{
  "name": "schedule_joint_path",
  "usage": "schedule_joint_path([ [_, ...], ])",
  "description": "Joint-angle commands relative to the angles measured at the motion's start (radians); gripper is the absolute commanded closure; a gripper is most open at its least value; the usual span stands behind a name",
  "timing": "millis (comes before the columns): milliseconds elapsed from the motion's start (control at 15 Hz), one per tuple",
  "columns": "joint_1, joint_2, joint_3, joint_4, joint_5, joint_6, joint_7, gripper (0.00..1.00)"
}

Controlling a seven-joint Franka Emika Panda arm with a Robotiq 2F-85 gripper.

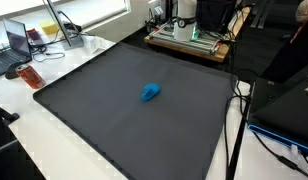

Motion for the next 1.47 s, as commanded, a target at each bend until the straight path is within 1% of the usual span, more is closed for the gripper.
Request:
schedule_joint_path([
  [0, 0.001, 0.145, -0.013, 0.060, 0.071, 0.059, -0.065, 0.00],
  [133, -0.002, 0.223, -0.019, 0.093, 0.109, 0.077, -0.083, 0.00],
  [267, -0.010, 0.295, -0.027, 0.130, 0.163, 0.084, -0.131, 0.00],
  [600, -0.071, 0.461, -0.044, 0.239, 0.314, 0.061, -0.269, 0.00],
  [1000, -0.176, 0.639, -0.035, 0.384, 0.439, -0.019, -0.379, 0.00],
  [1400, -0.253, 0.786, -0.010, 0.501, 0.502, -0.134, -0.490, 0.00],
])
